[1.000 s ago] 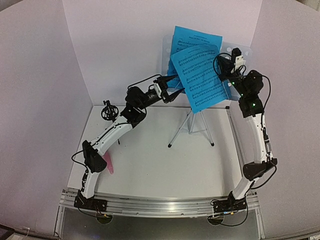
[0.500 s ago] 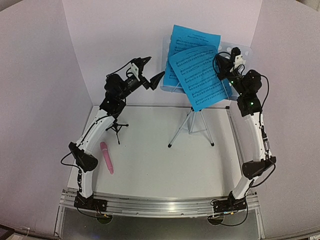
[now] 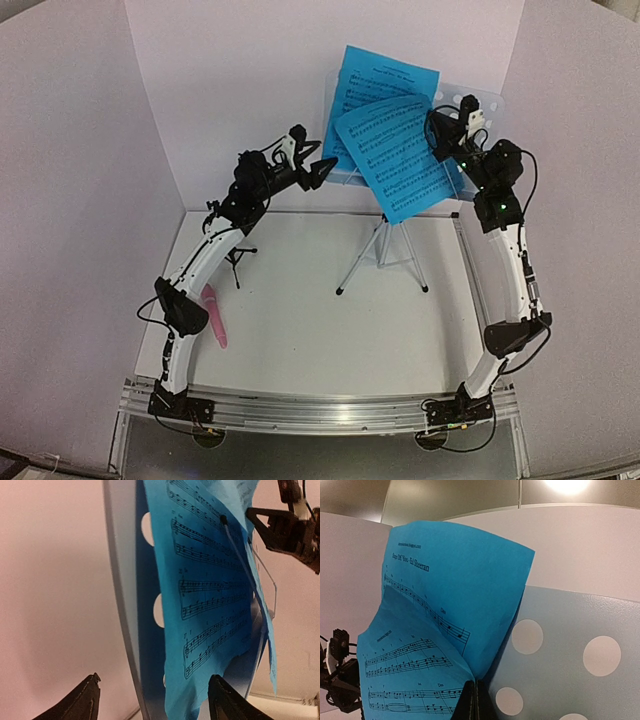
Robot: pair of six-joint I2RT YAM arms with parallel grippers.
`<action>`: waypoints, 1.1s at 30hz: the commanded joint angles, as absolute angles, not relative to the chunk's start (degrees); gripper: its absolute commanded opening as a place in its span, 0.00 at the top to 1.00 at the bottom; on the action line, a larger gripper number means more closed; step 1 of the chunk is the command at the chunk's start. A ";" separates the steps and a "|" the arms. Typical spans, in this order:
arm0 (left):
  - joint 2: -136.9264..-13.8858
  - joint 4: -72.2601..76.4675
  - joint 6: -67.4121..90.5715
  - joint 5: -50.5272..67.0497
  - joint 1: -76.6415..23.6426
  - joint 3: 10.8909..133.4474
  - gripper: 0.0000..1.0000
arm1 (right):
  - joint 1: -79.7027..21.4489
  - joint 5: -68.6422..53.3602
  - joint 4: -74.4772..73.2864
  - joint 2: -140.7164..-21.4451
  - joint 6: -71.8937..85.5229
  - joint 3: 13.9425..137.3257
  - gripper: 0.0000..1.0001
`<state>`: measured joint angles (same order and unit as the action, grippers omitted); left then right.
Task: Set up the instrument practice props
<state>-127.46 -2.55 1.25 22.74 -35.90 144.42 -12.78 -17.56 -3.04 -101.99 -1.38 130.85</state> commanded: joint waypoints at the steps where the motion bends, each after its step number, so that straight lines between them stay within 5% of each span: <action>1: -126.25 1.37 3.81 25.06 -35.51 146.37 0.37 | -12.74 -20.31 -0.79 -103.03 -0.44 132.58 1.00; 12: -125.32 3.25 6.67 28.50 -34.97 145.02 0.44 | -12.74 -20.70 -0.88 -102.09 -1.71 130.81 1.00; 25: -119.10 -1.45 6.14 31.91 -32.61 140.02 0.43 | -12.74 -19.87 -1.31 -99.50 -3.78 127.57 1.00; 33: -117.83 -4.63 3.69 34.11 -31.65 141.97 0.33 | -12.74 -19.62 -1.50 -99.68 -4.04 128.54 1.00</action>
